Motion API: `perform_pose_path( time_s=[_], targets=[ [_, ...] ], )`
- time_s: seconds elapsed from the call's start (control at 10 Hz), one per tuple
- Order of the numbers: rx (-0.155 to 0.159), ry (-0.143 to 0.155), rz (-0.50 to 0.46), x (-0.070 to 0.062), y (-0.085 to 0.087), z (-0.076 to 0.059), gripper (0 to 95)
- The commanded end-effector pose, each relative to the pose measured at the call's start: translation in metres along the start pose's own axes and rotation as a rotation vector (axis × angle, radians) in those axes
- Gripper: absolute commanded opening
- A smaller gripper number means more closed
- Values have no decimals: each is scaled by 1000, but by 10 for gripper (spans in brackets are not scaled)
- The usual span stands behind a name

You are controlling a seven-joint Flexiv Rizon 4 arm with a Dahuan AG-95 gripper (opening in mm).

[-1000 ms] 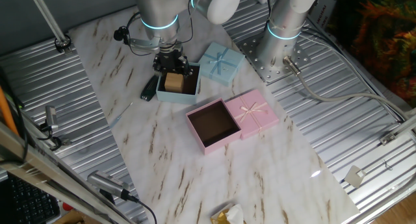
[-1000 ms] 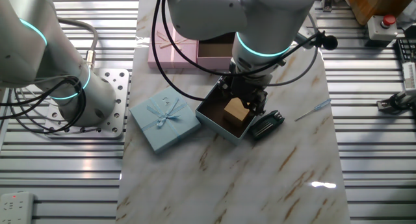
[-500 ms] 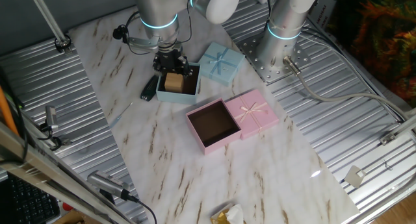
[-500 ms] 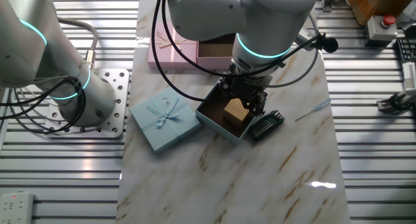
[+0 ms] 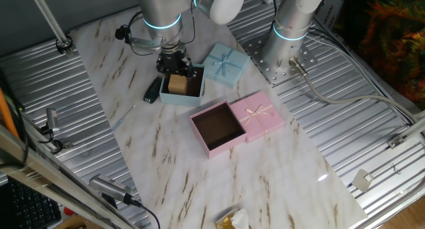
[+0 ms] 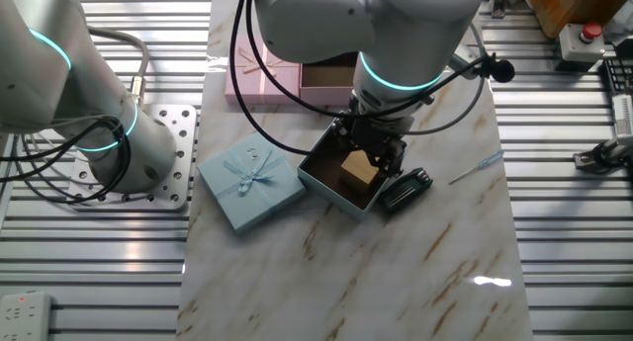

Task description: Move an object from one box to another

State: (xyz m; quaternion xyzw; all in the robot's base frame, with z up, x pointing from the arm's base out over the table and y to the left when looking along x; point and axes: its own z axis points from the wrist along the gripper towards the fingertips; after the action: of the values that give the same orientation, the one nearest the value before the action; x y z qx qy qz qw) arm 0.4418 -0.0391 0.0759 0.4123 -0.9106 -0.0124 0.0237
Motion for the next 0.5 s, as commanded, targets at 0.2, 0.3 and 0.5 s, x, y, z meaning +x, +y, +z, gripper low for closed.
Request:
perform_pose_path(
  time_s=[0.2, 0.3, 0.5],
  targets=[
    [-2, -2, 1, 0, 0, 1, 760],
    [-3, -2, -1, 0, -1, 2, 760],
    [-2, -3, 2, 0, -1, 2, 760]
  ],
)
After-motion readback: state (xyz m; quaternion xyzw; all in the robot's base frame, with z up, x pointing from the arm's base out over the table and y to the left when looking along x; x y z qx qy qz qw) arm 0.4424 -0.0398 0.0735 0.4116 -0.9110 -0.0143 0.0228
